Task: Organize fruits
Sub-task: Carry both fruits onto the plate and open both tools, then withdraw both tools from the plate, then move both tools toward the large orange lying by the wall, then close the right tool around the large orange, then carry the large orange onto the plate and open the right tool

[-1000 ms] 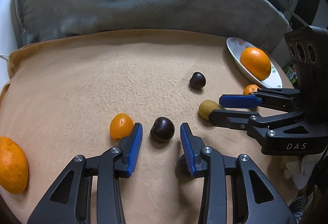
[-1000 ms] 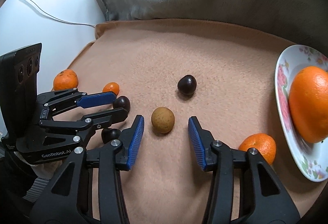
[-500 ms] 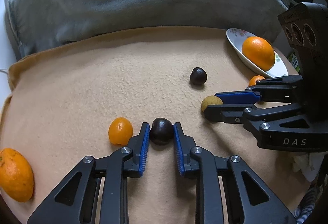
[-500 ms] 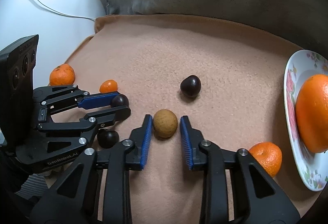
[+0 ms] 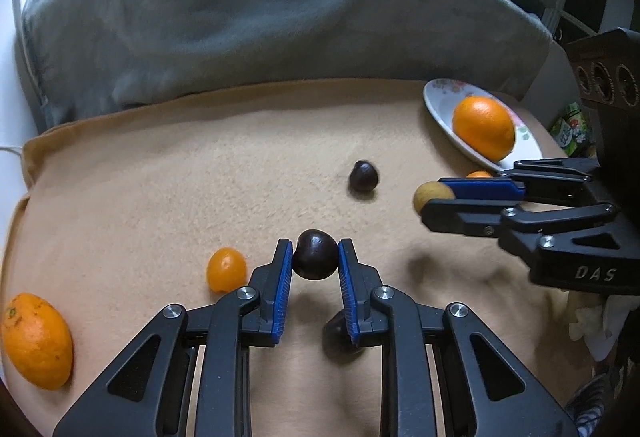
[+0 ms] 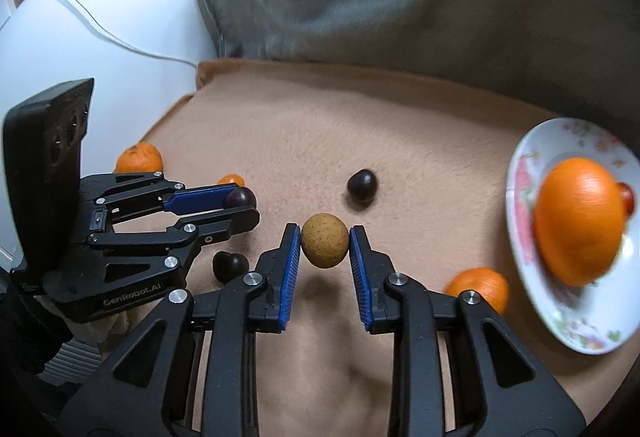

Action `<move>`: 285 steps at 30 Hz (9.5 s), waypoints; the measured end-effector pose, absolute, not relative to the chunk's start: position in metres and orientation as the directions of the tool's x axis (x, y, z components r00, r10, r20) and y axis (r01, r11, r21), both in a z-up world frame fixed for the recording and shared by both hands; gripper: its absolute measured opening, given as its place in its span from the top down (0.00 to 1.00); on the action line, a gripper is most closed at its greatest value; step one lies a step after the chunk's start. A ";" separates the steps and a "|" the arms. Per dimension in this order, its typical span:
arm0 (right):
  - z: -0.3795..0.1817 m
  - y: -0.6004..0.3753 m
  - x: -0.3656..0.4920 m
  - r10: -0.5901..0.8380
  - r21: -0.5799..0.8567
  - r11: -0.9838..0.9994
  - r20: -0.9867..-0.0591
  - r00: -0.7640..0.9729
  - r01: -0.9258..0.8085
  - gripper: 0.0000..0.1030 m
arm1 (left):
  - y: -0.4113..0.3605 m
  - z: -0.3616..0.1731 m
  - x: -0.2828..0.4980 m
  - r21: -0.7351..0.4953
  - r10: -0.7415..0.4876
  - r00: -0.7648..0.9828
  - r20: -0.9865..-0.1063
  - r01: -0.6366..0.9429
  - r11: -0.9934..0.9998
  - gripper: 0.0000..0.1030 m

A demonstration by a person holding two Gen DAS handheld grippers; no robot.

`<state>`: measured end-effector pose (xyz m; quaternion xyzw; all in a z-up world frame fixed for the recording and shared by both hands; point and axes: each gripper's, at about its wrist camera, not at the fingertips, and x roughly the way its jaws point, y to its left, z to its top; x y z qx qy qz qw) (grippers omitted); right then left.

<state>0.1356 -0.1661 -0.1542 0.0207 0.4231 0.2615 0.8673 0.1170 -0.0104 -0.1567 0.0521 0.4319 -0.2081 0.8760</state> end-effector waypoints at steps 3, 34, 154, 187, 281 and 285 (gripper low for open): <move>-0.143 -0.181 0.126 0.453 0.240 0.876 -0.707 0.543 -0.418 0.74 | -0.020 -0.152 0.116 -0.093 -0.336 0.532 -0.777 0.431 0.898 0.79; -0.146 -0.337 0.111 0.274 0.223 0.961 -0.673 0.687 -0.164 0.74 | -0.181 -0.122 0.170 -0.167 -0.520 0.506 -0.688 0.587 0.792 0.79; -0.114 0.015 0.140 0.651 0.353 0.704 -0.666 0.363 -0.616 0.04 | 0.184 -0.157 0.036 -0.207 -0.067 0.693 -0.718 -0.121 0.971 0.21; -0.196 0.135 0.211 0.732 0.623 0.572 -0.681 -0.011 -0.534 0.15 | 0.204 -0.181 0.066 -0.382 -0.164 0.693 -0.702 -0.172 0.908 0.21; -0.116 -0.337 0.106 0.601 0.638 0.747 -0.527 0.601 -0.187 0.28 | -0.193 -0.093 0.083 -0.161 -0.537 0.561 -0.630 0.582 0.797 0.36; -0.125 -0.355 0.111 0.591 0.649 0.744 -0.529 0.609 -0.157 0.28 | -0.209 -0.100 0.089 -0.163 -0.541 0.538 -0.646 0.595 0.787 0.36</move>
